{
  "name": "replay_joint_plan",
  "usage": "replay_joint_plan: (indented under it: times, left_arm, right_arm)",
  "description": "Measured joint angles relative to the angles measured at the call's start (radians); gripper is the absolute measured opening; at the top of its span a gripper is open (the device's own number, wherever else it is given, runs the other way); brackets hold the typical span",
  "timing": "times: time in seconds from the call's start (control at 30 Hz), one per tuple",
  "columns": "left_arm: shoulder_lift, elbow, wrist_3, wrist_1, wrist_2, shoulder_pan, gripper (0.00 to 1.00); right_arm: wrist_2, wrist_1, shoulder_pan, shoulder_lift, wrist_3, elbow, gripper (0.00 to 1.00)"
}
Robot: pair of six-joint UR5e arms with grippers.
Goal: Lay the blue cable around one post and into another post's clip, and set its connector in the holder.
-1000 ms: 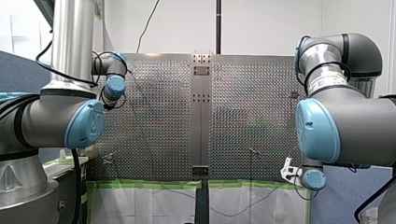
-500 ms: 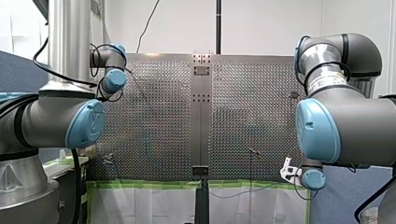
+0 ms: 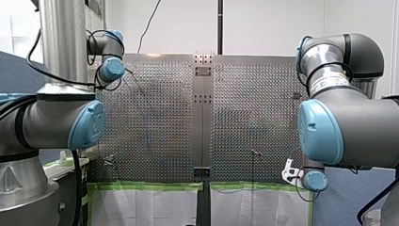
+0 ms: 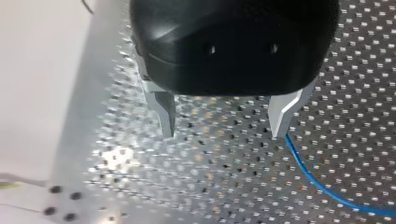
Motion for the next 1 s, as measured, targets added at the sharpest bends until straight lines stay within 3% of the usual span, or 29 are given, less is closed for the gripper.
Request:
replay_joint_plan:
  times: [0.2, 0.4, 0.7, 1.0]
  left_arm:
    - [0.047, 0.002, 0.008, 0.007, 0.01, 0.0, 1.0]
    - [0.089, 0.035, 0.019, 0.035, 0.058, 0.0, 1.0]
    - [0.06, 0.086, 0.013, 0.06, 0.13, -0.001, 1.0]
    - [0.019, 0.141, -0.026, 0.065, 0.208, 0.009, 1.0]
  right_arm:
    - [-0.001, 0.001, 0.001, 0.0, -0.001, -0.001, 0.0]
    - [-0.002, 0.002, 0.002, 0.0, -0.003, -0.001, 0.0]
    - [-0.002, 0.002, 0.002, -0.001, -0.003, -0.002, 0.0]
    - [-0.002, 0.005, 0.003, -0.002, -0.004, -0.002, 0.0]
